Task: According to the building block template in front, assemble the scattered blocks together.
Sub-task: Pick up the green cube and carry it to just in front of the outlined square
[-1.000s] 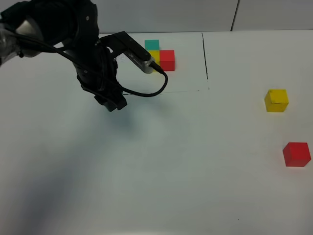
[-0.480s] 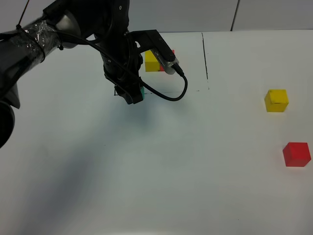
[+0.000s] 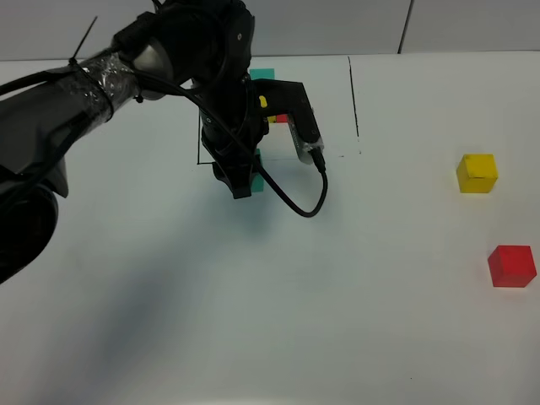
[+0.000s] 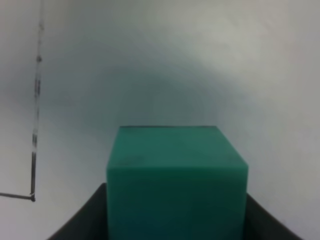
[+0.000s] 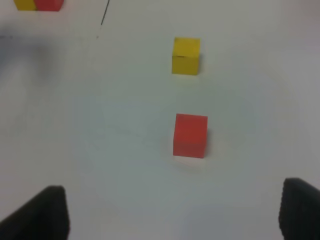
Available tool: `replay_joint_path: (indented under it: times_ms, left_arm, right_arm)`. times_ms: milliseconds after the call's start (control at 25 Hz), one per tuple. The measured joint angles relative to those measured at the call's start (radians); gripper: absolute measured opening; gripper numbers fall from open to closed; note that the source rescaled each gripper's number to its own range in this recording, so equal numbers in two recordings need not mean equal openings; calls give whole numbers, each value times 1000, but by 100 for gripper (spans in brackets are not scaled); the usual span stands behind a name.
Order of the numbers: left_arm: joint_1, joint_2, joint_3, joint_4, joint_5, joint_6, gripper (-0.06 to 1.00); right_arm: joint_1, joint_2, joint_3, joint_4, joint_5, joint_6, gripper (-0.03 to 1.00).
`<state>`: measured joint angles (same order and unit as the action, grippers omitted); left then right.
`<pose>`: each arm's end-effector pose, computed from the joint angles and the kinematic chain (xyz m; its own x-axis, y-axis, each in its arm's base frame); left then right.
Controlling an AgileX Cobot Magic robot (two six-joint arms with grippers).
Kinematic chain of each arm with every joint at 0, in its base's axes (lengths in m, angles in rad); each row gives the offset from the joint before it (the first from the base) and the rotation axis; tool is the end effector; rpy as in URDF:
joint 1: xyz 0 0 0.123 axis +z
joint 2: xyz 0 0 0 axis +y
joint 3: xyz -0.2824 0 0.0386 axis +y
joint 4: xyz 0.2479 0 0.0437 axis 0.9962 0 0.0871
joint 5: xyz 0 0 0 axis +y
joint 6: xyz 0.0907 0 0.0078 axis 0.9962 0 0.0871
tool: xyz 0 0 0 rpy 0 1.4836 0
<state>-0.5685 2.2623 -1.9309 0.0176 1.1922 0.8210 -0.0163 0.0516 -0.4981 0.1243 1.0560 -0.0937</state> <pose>0.3973 -0.2521 0.1864 -0.1702 0.9823 -0.0788 0.9779 0.1782 0.1097 0.0034 0.0098 0.2776 -0.4932 -0.0240 -0.8696 -0.0934 0.9953 0.0255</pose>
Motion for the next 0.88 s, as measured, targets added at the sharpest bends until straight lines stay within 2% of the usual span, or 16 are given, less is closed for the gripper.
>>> replay_joint_path:
  times_ms: [400, 880]
  left_arm:
    - [-45, 14, 0, 5, 0, 91, 1]
    - [-51, 15, 0, 7, -53, 119, 1]
  right_arm:
    - [0, 0, 0, 0, 0, 1, 79]
    - [0, 0, 0, 0, 0, 0, 79]
